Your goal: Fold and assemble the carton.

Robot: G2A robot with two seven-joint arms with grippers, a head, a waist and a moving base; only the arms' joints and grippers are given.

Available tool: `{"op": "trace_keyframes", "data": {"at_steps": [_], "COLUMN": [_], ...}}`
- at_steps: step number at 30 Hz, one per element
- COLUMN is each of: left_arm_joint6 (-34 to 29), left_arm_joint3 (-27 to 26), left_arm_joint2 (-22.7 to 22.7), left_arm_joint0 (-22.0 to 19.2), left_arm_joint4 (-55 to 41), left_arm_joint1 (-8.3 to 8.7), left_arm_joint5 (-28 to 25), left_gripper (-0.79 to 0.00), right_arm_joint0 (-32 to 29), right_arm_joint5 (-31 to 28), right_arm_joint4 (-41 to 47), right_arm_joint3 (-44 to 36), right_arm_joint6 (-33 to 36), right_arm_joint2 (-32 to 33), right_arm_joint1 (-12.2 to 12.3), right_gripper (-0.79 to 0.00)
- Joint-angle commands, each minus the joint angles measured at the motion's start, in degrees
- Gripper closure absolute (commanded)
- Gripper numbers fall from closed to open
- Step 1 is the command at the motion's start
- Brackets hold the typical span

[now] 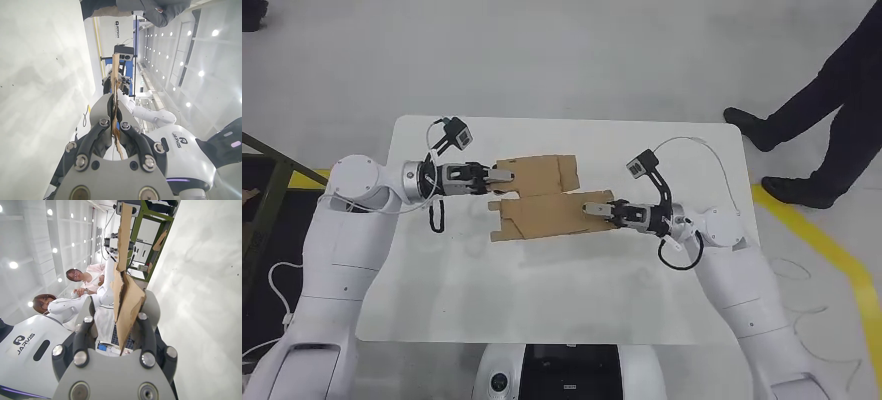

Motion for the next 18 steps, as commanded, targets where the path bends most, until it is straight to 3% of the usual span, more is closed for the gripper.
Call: {"op": "trace_keyframes", "data": {"at_steps": [1,5,6,8,18], "left_arm_joint6": [-0.2,-0.4,-0.4,0.0,9.1], "left_arm_joint3": [0.2,0.6,0.6,0.8,1.3], "left_arm_joint2": [0.3,0.7,0.8,1.0,-1.3], "left_arm_joint0": [-0.3,-0.8,-0.9,-1.1,0.9], "left_arm_joint4": [0.1,0.1,0.1,0.0,-6.4], "left_arm_joint1": [0.05,0.14,0.15,0.15,-0.03], "left_arm_joint5": [-0.2,-1.2,-1.6,-2.6,-5.0], "left_gripper": [0.0,0.0,-0.068,-0.785,-0.785], "right_arm_joint0": [0.1,0.5,0.6,0.8,-1.7], "right_arm_joint5": [-0.2,-0.3,-0.4,-0.4,1.3], "right_arm_joint4": [0.2,0.6,0.6,0.6,-2.8], "right_arm_joint3": [0.1,0.3,0.4,0.7,-1.0], "right_arm_joint6": [0.5,1.2,1.2,1.1,-7.2], "right_arm_joint2": [-0.2,-0.8,-0.9,-1.2,-0.8], "right_arm_joint1": [0.1,0.2,0.2,0.2,0.7], "right_gripper": [0.0,0.0,0.0,0.0,0.0]}}
